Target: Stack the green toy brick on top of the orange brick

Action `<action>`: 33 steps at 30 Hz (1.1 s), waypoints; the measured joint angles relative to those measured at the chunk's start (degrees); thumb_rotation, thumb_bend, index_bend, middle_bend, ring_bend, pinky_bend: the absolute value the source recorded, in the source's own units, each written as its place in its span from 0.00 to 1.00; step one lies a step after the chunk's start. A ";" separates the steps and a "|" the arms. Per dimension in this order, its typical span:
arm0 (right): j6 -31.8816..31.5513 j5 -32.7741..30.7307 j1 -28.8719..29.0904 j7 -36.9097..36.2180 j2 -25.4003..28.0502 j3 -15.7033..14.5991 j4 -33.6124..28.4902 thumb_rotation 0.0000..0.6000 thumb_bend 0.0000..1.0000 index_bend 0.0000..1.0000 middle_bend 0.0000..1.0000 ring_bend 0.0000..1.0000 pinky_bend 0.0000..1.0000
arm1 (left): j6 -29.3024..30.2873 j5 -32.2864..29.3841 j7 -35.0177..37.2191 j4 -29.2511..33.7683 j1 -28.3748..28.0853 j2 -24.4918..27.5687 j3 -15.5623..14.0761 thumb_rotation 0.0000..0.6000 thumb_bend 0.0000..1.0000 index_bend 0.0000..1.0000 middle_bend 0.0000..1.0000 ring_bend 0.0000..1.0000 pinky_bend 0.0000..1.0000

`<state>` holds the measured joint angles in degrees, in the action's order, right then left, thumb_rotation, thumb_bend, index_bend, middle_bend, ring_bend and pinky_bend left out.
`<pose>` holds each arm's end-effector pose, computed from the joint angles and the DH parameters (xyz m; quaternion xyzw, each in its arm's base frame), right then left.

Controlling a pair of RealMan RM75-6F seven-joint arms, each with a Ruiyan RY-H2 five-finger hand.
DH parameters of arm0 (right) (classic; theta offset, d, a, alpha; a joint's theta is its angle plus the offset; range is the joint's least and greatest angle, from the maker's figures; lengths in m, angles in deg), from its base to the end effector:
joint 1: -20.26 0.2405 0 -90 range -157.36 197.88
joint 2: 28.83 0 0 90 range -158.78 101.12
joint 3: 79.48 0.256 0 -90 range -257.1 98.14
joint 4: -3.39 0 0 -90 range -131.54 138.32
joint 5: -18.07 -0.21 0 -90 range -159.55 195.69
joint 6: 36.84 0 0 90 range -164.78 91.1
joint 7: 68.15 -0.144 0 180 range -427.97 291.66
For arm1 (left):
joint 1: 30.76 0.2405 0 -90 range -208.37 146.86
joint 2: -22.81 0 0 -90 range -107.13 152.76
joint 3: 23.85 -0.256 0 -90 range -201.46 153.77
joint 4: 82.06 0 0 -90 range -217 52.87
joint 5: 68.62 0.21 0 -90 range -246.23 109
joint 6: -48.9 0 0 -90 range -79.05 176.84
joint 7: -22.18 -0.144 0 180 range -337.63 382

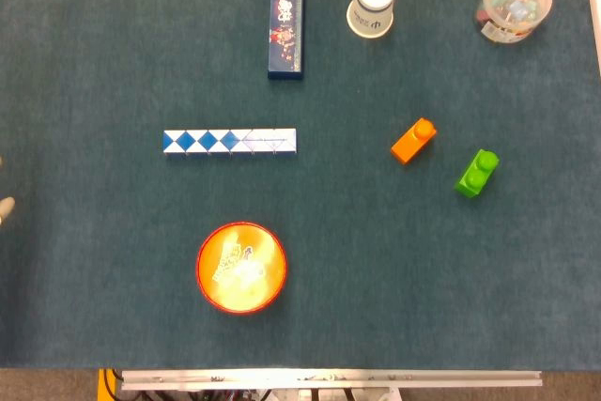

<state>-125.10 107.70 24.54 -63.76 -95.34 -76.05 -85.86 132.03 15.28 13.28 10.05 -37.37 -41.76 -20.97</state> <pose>-0.3075 -0.1799 0.1557 0.6127 -0.3312 0.3907 0.6019 -0.3120 0.1906 0.1545 -0.6236 -0.3504 -0.3375 0.6120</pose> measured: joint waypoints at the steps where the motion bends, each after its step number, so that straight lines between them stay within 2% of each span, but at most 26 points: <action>1: -0.10 0.10 -0.04 0.01 -0.02 -0.03 -0.06 1.00 0.47 0.32 0.28 0.25 0.40 | 0.03 0.08 0.16 0.02 0.01 -0.03 -0.05 1.00 0.06 0.48 0.46 0.33 0.37; 19: 1.27 2.36 0.92 -0.41 0.44 -0.97 -0.55 1.00 0.47 0.32 0.28 0.24 0.41 | -0.49 -0.83 0.16 0.52 0.16 0.19 -0.32 1.00 0.06 0.49 0.47 0.33 0.40; 33: 14.64 5.79 9.03 1.94 3.44 -2.81 -3.40 1.00 0.47 0.34 0.28 0.17 0.29 | 1.75 -0.86 0.53 1.70 1.20 1.39 0.07 1.00 0.06 0.49 0.48 0.34 0.40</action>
<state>-110.46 113.49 33.58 -61.82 -91.90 -78.85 -89.26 133.77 14.43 13.81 11.75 -36.16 -40.37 -20.89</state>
